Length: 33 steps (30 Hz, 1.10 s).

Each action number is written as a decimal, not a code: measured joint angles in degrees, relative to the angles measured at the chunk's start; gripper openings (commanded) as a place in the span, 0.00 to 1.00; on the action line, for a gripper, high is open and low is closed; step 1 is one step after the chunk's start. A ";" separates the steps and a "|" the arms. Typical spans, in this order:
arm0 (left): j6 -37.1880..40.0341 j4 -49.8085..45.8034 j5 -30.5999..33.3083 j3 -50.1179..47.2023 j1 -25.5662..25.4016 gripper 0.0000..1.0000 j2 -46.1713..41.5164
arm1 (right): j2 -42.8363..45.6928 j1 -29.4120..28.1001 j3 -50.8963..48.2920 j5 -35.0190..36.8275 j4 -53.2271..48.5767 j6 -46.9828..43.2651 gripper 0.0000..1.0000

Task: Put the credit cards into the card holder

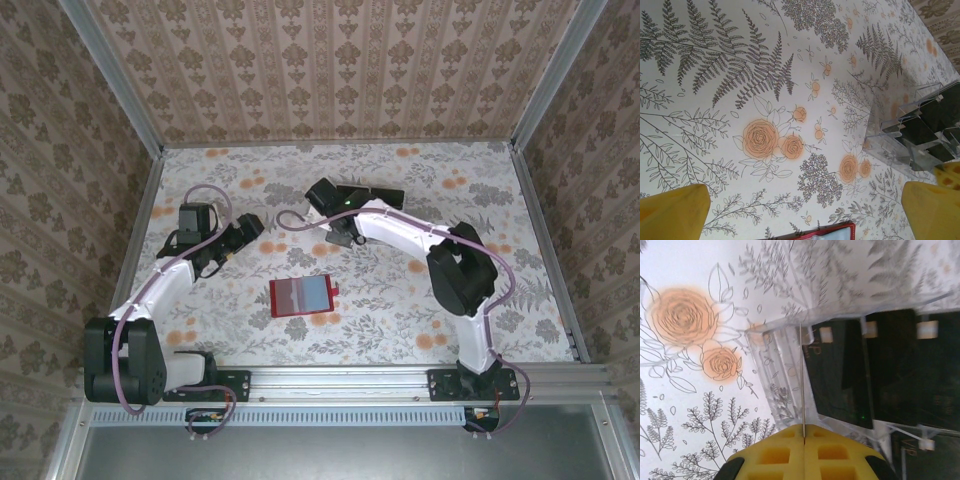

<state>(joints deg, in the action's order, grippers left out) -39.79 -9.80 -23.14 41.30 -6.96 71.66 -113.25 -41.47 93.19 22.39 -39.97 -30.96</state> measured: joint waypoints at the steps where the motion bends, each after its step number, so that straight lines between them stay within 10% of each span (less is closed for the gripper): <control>1: 0.00 -0.02 -0.07 0.00 0.00 1.00 0.02 | 1.01 -0.39 0.04 0.15 0.11 0.07 0.00; 15: 1.60 -5.25 1.29 -3.69 -0.26 1.00 -7.45 | 12.33 -9.99 0.55 -4.26 -1.84 21.90 0.00; 33: 3.93 -17.92 16.90 -10.56 -14.08 1.00 -18.21 | 24.39 -10.62 -34.32 -30.99 26.38 65.09 0.00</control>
<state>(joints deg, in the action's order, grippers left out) -35.86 -27.73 -6.24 30.74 -21.04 53.45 -88.86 -52.10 58.87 -8.60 -13.58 34.13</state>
